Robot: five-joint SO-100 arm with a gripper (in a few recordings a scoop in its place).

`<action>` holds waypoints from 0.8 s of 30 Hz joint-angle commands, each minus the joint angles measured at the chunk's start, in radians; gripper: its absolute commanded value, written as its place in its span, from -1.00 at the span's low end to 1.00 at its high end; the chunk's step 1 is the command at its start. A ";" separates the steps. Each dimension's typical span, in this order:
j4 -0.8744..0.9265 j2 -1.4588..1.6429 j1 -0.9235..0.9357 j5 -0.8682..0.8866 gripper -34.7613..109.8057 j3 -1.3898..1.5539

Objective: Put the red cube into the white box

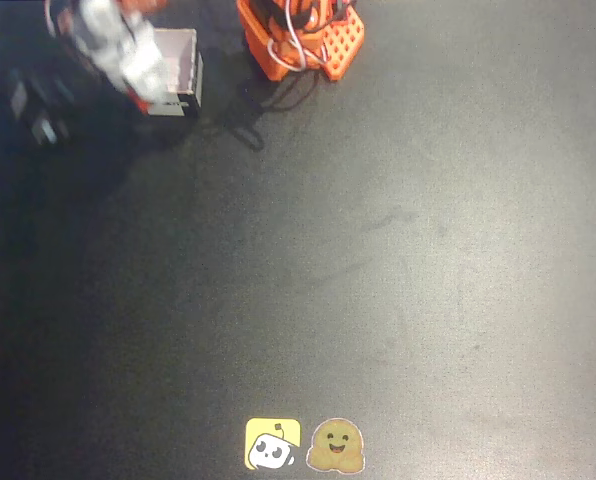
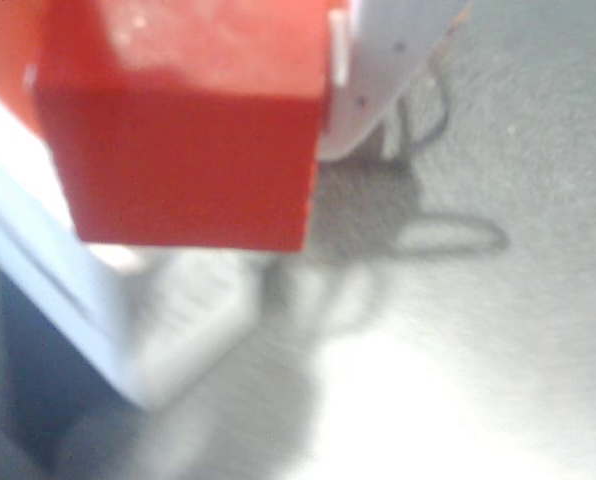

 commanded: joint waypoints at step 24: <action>0.098 0.221 0.238 0.058 -0.45 0.209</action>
